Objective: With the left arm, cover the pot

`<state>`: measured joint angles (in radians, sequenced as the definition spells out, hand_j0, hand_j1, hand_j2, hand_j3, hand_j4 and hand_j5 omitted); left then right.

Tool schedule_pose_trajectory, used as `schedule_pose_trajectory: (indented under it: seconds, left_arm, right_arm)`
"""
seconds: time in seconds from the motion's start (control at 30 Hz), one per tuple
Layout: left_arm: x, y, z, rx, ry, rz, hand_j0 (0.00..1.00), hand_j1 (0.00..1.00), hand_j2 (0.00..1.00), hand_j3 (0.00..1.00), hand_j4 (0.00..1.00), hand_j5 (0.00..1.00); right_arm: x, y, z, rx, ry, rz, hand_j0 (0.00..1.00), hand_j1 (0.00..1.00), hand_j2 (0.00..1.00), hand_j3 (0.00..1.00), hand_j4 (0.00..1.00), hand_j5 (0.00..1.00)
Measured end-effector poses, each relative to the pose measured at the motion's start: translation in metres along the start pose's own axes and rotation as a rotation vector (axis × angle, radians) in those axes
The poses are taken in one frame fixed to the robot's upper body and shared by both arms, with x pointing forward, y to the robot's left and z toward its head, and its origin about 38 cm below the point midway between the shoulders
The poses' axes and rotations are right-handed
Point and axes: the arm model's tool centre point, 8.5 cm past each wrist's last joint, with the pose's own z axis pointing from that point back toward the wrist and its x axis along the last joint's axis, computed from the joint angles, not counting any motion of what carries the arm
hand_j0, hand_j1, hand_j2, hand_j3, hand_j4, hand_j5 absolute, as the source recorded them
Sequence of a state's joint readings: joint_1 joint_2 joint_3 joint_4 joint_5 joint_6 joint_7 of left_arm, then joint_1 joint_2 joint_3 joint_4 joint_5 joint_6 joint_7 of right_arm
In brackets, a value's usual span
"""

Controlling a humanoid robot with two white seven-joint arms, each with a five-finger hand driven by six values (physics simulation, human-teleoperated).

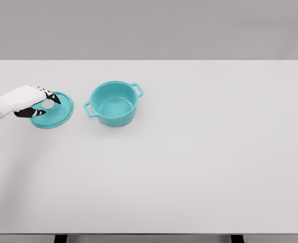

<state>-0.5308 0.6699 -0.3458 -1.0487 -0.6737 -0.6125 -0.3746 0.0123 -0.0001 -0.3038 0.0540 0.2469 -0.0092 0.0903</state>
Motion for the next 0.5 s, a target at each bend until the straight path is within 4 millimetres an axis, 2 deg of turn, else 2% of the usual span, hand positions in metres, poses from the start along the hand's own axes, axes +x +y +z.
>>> schedule_pose_trajectory:
  seconds: [0.1,0.37,0.5]
  left_arm:
    - [-0.0001,-0.0003,-0.0001,-0.001,0.001,0.0,0.61,0.61,0.61,0.61,0.61,0.61]
    - [0.0014,-0.0011,-0.0019,-0.002,-0.002,-0.001,0.6,0.6,0.6,0.6,0.6,0.6]
    - [0.0017,-0.0019,-0.0021,-0.003,-0.002,0.0,0.55,0.55,0.55,0.55,0.55,0.55]
  right_arm:
    - [-0.0001,0.0,0.0,0.0,0.0,0.0,1.0,1.0,1.0,1.0,1.0,1.0]
    - [0.0001,0.0,0.0,0.0,0.0,0.0,1.0,1.0,1.0,1.0,1.0,1.0]
    - [0.0001,0.0,0.0,0.0,0.0,0.0,1.0,1.0,1.0,1.0,1.0,1.0]
